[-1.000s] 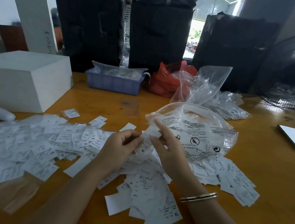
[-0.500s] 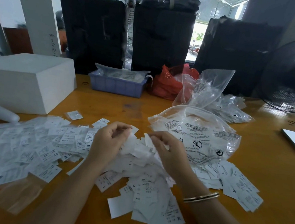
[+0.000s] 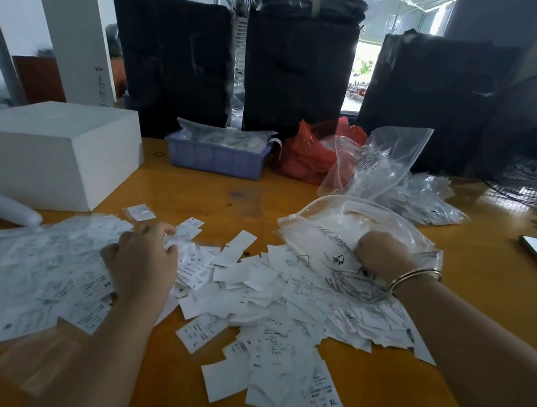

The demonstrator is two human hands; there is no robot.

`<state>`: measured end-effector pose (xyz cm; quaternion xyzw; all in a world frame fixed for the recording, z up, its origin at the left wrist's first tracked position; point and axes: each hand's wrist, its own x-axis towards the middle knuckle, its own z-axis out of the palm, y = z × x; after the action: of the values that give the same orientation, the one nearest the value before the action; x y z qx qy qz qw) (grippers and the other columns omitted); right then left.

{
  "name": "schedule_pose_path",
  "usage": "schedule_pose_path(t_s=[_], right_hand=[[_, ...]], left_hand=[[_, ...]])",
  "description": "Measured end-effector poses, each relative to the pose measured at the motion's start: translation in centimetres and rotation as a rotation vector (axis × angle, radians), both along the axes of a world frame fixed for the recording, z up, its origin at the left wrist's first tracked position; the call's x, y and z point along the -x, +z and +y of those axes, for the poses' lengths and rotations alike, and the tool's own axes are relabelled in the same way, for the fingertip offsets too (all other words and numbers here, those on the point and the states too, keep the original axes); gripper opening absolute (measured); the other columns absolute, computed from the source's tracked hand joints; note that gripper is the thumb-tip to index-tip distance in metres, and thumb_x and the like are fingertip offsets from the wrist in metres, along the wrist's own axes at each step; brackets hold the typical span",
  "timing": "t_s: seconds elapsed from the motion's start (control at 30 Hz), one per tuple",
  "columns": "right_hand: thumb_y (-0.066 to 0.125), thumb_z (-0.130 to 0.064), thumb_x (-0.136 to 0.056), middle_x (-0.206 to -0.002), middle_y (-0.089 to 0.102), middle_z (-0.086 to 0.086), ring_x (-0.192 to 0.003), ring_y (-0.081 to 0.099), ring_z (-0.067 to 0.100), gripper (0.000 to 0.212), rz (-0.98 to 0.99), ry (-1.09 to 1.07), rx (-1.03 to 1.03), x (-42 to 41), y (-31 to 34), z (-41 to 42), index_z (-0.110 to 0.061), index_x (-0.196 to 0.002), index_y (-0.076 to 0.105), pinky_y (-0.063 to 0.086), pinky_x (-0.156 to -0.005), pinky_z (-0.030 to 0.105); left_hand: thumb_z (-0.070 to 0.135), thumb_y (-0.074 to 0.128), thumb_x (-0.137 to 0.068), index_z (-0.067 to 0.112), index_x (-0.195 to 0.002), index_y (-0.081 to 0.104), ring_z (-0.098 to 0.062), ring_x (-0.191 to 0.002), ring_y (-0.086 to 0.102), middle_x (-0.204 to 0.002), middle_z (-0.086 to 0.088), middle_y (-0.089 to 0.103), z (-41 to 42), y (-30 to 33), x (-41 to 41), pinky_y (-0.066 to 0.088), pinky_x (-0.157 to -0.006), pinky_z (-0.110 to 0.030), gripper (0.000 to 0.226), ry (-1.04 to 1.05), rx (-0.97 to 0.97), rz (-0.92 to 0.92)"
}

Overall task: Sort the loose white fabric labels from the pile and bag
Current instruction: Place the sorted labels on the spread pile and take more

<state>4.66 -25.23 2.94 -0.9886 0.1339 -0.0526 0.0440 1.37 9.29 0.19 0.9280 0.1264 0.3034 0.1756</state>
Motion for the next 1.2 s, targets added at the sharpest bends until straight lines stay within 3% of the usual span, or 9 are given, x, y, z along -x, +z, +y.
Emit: schedule_pose_path(t_s=[0.2, 0.4, 0.5, 0.63, 0.8, 0.9, 1.0, 1.1, 1.2], right_hand=[[0.052, -0.014, -0.087, -0.089, 0.065, 0.004, -0.078, 0.059, 0.024, 0.017, -0.214, 0.012, -0.011, 0.9, 0.0, 0.8, -0.017, -0.081, 0.068, 0.048, -0.083, 0.036], [0.072, -0.011, -0.079, -0.068, 0.061, -0.002, -0.067, 0.057, 0.017, 0.022, -0.297, -0.005, -0.507, 1.0, 1.2, 0.3, -0.018, -0.061, 0.06, 0.051, -0.066, 0.033], [0.073, -0.017, -0.081, -0.061, 0.056, -0.004, -0.049, 0.044, 0.009, 0.019, -0.42, 0.037, -0.733, 1.7, 2.4, 0.6, -0.016, -0.066, 0.06, 0.036, -0.051, 0.024], [0.07, -0.022, -0.084, -0.069, 0.065, -0.004, -0.054, 0.054, 0.007, 0.011, -0.627, 0.115, -0.898, 3.5, 3.9, 3.2, -0.019, -0.079, 0.061, 0.042, -0.05, 0.016], [0.061, -0.004, -0.089, -0.069, 0.07, 0.002, -0.053, 0.063, 0.013, 0.009, -0.531, 0.301, -1.343, 6.2, 4.1, 8.0, -0.011, -0.084, 0.057, 0.043, -0.044, 0.018], [0.061, -0.005, -0.088, -0.07, 0.07, 0.001, -0.056, 0.066, 0.017, 0.007, -0.41, 0.321, -1.521, 7.6, 2.9, 10.5, -0.009, -0.086, 0.056, 0.047, -0.047, 0.019], [0.061, -0.003, -0.088, -0.07, 0.07, 0.004, -0.057, 0.067, 0.018, 0.01, -0.367, 0.325, -1.596, 8.2, 1.4, 12.1, -0.01, -0.084, 0.054, 0.049, -0.048, 0.02], [0.061, -0.001, -0.088, -0.07, 0.07, 0.005, -0.059, 0.069, 0.019, 0.011, -0.416, 0.29, -1.498, 8.2, 0.4, 12.9, -0.009, -0.084, 0.054, 0.051, -0.05, 0.023], [0.062, -0.001, -0.088, -0.074, 0.069, 0.008, -0.06, 0.068, 0.018, 0.01, -0.479, 0.257, -1.453, 8.0, -0.3, 13.2, -0.007, -0.084, 0.055, 0.052, -0.052, 0.023]], left_hand=[[0.011, 0.067, -0.083, 0.015, -0.102, 0.069, -0.029, -0.1, 0.057, -0.105, -0.008, 0.065, -1.5, 0.7, 0.6, 0.034, -0.086, -0.043, 0.019, -0.265, -0.086, -0.175], [0.007, 0.066, -0.086, 0.018, -0.095, 0.07, -0.018, -0.095, 0.058, -0.096, 0.005, 0.066, -4.1, 1.0, 1.9, 0.042, -0.083, -0.033, 0.015, -0.726, -0.049, -0.165], [0.01, 0.063, -0.088, 0.019, -0.096, 0.07, -0.014, -0.097, 0.055, -0.097, 0.01, 0.062, -4.5, 0.9, 2.0, 0.043, -0.086, -0.033, 0.014, -0.77, 0.04, -0.143], [0.014, 0.061, -0.091, 0.025, -0.097, 0.068, -0.006, -0.097, 0.054, -0.099, 0.013, 0.062, -4.9, 1.2, 2.2, 0.042, -0.084, -0.021, 0.014, -0.821, 0.202, -0.102], [0.047, 0.052, -0.091, 0.044, -0.098, 0.061, 0.006, -0.096, 0.056, -0.097, 0.026, 0.063, -5.3, 1.7, 2.7, 0.044, -0.077, -0.012, 0.012, -0.913, 0.632, 0.144], [0.077, 0.043, -0.074, 0.037, -0.106, 0.062, 0.0, -0.098, 0.06, -0.101, 0.018, 0.067, -5.4, 1.7, 2.7, 0.046, -0.085, -0.022, 0.054, -1.001, 0.807, 0.22], [0.093, 0.047, -0.054, 0.023, -0.105, 0.066, -0.012, -0.091, 0.067, -0.098, 0.002, 0.072, -5.6, 1.8, 2.9, 0.051, -0.074, -0.022, 0.088, -1.037, 0.998, 0.28], [0.088, 0.056, -0.055, 0.016, -0.101, 0.065, -0.014, -0.079, 0.07, -0.088, 0.001, 0.073, -5.4, 2.1, 2.9, 0.051, -0.062, -0.02, 0.086, -0.981, 1.049, 0.335], [0.054, 0.069, -0.074, 0.011, -0.093, 0.062, -0.011, -0.072, 0.07, -0.08, 0.005, 0.074, -5.6, 2.1, 2.8, 0.05, -0.058, -0.018, 0.047, -0.867, 0.916, 0.343]])
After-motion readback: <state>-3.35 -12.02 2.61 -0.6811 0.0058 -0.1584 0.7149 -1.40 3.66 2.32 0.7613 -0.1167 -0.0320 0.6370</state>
